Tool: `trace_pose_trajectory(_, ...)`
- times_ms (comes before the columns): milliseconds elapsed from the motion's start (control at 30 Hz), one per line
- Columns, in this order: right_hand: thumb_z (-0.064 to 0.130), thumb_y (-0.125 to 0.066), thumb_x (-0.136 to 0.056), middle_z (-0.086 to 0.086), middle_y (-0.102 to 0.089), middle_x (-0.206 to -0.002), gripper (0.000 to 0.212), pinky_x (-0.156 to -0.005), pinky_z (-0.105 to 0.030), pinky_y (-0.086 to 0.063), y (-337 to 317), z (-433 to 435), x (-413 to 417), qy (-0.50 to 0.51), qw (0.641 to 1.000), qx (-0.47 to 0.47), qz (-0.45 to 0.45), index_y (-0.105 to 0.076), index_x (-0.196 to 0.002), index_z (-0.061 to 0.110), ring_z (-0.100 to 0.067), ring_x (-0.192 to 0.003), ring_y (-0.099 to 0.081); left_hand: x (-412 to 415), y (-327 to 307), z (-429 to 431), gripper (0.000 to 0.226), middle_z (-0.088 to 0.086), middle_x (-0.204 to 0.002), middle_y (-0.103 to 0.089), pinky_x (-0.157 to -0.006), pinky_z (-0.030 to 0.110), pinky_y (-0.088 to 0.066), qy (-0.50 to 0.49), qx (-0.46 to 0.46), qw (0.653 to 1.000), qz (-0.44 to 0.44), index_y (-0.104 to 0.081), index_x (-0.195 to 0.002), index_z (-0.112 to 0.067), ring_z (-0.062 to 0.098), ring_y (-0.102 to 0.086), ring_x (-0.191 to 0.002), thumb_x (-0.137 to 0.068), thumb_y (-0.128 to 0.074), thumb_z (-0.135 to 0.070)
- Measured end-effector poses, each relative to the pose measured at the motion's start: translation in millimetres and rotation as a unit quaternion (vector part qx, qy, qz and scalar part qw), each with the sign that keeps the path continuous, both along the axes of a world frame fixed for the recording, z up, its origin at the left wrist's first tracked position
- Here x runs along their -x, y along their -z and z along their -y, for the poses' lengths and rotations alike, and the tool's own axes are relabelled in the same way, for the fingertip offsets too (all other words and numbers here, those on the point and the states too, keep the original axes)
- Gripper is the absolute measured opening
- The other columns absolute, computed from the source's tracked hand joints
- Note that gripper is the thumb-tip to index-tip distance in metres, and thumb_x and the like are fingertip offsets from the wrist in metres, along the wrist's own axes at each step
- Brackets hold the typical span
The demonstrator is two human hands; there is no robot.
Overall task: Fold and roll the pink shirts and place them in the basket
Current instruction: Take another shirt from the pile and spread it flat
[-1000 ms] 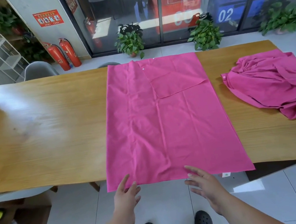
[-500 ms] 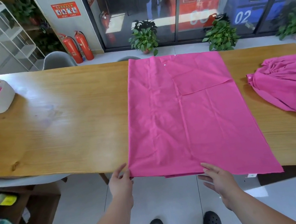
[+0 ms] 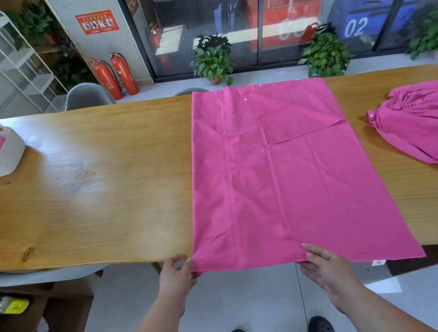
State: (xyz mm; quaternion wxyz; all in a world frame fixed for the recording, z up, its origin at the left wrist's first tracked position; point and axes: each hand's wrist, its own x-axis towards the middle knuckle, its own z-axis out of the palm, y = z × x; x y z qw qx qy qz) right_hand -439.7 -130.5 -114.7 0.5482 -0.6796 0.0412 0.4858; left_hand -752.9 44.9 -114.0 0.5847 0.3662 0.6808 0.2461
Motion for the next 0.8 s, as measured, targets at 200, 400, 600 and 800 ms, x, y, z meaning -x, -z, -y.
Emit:
trace_pose_trajectory(200,-0.004,-0.058,-0.105,-0.018,-0.074,-0.122,0.027,-0.098,-0.043,-0.057,4.1,-2.1,-0.9,0.017,1.000,0.005,-0.005,-0.076,-0.120,0.009,-0.033,-0.108,-0.074,-3.0,-29.0,-22.4,0.023,0.014,-0.092,-0.079,-0.074,0.036,-0.059,0.042,-0.052,0.998,0.009,-0.069,-0.112,-0.016,0.029,-0.075,-0.086,-0.092,-0.082,-0.012)
trace_pose_trajectory(400,-0.007,-0.058,-0.103,-0.018,-0.074,-0.120,0.028,-0.100,-0.043,-0.056,3.1,-4.9,5.0,0.047,0.999,-0.003,-0.009,-0.077,-0.119,0.006,-0.033,-0.105,-0.073,2.4,-40.7,-25.2,0.033,0.008,-0.082,-0.067,-0.068,0.027,-0.051,-0.025,-0.088,0.993,0.080,-0.066,-0.111,-0.010,0.018,-0.063,-0.072,-0.086,-0.087,-0.005)
trace_pose_trajectory(600,-0.008,-0.057,-0.104,-0.019,-0.076,-0.112,0.027,-0.099,-0.045,-0.056,0.9,-7.9,8.7,0.052,0.999,0.010,-0.011,-0.075,-0.120,0.004,-0.030,-0.095,-0.074,10.6,-1.3,-17.8,0.029,0.025,-0.108,-0.071,-0.075,0.040,-0.065,0.002,0.009,1.000,-0.001,-0.061,-0.110,-0.004,0.036,-0.078,-0.091,-0.093,-0.081,-0.015)
trace_pose_trajectory(800,-0.008,-0.056,-0.104,-0.020,-0.077,-0.110,0.028,-0.098,-0.045,-0.056,0.6,-6.7,10.1,0.045,0.999,0.012,-0.006,-0.075,-0.120,0.004,-0.029,-0.091,-0.074,2.6,-1.3,-19.8,0.011,0.018,-0.087,-0.078,-0.068,0.041,-0.062,0.088,-0.034,0.993,-0.076,-0.059,-0.105,-0.006,0.032,-0.079,-0.077,-0.099,-0.068,-0.008)
